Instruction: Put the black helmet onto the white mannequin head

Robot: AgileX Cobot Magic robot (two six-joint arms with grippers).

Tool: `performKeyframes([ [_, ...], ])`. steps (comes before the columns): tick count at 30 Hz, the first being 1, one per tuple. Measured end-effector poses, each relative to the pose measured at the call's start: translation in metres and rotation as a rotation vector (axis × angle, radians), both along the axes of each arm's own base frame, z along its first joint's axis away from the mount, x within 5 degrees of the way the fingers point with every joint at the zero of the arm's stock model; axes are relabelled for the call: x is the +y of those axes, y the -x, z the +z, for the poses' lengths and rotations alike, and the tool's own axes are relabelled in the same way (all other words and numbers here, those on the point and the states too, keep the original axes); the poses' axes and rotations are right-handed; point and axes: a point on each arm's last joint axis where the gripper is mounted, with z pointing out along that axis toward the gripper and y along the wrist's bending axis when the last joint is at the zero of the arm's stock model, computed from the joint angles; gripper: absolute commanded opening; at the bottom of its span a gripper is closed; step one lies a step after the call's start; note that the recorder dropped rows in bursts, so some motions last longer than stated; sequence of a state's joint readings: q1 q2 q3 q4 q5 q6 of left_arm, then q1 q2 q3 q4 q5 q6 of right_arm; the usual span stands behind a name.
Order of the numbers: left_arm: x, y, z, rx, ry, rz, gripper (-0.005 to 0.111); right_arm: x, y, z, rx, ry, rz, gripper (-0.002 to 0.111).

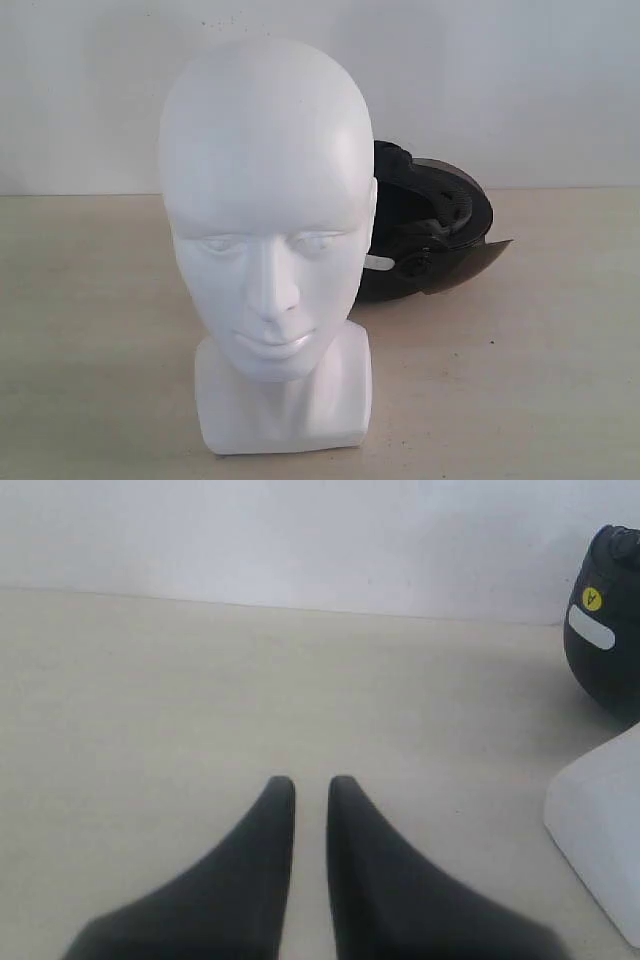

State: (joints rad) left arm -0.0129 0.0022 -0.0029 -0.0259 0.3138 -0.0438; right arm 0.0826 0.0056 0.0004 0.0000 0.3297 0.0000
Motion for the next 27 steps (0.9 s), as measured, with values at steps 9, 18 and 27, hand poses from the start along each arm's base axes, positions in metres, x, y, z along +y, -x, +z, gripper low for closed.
performKeyframes([
  [9, 0.0000, 0.0000, 0.0000, 0.000, 0.000, 0.000, 0.013, 0.0000, 0.0000, 0.0000, 0.000, 0.000, 0.000, 0.000],
  [18, 0.0000, 0.0000, 0.0000, 0.000, 0.000, 0.000, 0.013, 0.0000, 0.0000, 0.0000, 0.000, 0.000, 0.000, 0.000],
  [27, 0.0000, 0.0000, 0.0000, 0.000, 0.000, 0.000, 0.013, -0.0003, -0.0013, 0.0059, -0.078, 0.139, 0.027, 0.000],
])
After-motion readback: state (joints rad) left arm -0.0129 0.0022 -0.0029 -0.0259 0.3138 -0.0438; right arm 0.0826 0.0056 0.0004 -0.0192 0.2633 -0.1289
